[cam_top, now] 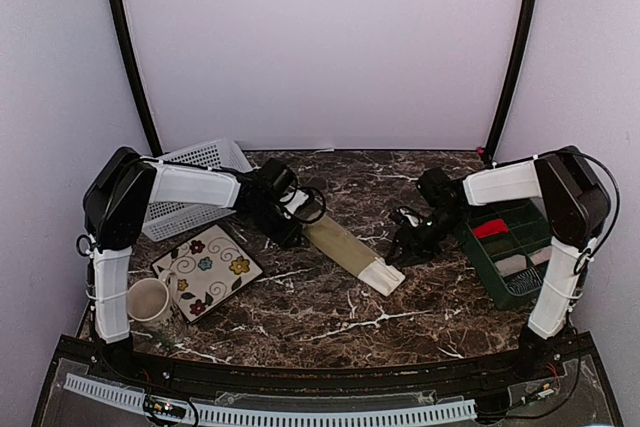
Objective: Roll the underwear
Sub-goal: Rotate the underwear at the center of the board.
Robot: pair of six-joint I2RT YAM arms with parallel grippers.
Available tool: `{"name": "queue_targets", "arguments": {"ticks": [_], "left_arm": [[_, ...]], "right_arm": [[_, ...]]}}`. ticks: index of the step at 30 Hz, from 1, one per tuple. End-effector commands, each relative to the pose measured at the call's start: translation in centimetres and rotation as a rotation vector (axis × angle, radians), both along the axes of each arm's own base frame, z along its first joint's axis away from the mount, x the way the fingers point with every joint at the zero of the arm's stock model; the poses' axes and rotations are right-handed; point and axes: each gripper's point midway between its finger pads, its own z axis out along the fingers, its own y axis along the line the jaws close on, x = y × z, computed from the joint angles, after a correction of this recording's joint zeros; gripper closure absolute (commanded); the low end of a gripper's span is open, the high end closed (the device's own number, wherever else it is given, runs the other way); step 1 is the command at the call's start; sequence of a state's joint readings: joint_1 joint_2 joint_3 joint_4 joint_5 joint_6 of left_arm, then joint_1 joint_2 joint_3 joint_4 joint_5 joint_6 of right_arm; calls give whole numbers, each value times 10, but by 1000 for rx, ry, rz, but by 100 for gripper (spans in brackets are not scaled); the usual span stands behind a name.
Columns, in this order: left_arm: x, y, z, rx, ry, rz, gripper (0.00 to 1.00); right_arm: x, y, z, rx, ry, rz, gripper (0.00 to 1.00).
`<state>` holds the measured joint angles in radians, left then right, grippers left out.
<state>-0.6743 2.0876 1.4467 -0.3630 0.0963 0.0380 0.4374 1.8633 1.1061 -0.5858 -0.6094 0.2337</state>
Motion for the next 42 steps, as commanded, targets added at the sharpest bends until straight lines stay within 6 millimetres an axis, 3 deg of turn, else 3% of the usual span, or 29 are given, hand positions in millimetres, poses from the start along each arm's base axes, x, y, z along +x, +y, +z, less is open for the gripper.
{"name": "queue_targets", "arguments": {"ticks": [1, 7, 12, 18, 25, 33, 39, 42], "left_arm": [[-14, 7, 35, -30, -19, -14, 58], [-16, 9, 54, -64, -50, -3, 57], [-21, 10, 60, -80, -55, -1, 58], [-33, 16, 65, -80, -63, -6, 57], [-45, 24, 72, -100, -70, 3, 57], [-57, 25, 76, -119, -67, -2, 57], [-63, 25, 85, -139, -83, -6, 53], [-63, 27, 99, -159, -121, 0, 40]], "right_arm": [[-11, 9, -9, 0, 13, 11, 55], [-28, 9, -18, -15, 36, 13, 76], [-37, 10, -14, -8, 31, -9, 92], [-60, 26, -8, 58, 63, -67, 100], [-91, 61, -8, 143, 109, -114, 98], [-126, 82, -8, 166, 149, -110, 93], [-143, 79, -13, 147, 170, -109, 73], [-146, 72, 1, 133, 161, -115, 70]]}}
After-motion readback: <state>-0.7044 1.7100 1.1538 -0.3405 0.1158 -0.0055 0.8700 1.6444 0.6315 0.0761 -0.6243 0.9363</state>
